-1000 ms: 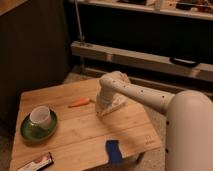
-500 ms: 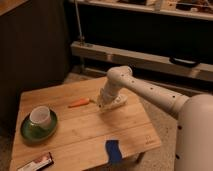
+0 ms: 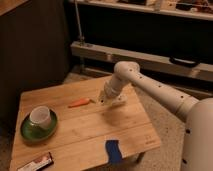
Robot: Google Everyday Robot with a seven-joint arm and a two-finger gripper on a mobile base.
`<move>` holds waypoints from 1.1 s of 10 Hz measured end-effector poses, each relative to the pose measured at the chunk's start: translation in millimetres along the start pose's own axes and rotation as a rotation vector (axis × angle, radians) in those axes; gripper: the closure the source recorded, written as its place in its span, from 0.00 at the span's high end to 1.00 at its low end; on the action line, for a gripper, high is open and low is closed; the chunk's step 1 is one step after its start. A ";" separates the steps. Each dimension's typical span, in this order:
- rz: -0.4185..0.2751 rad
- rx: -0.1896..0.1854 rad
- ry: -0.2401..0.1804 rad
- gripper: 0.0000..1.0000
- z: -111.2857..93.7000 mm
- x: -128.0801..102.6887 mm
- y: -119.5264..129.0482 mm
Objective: Stand the bottle upright
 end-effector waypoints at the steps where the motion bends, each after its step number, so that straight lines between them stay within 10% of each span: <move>1: 0.010 0.006 -0.016 0.30 -5.0 0.8 0.3; 11: 0.104 0.054 -0.203 0.30 -61.3 -1.4 -2.5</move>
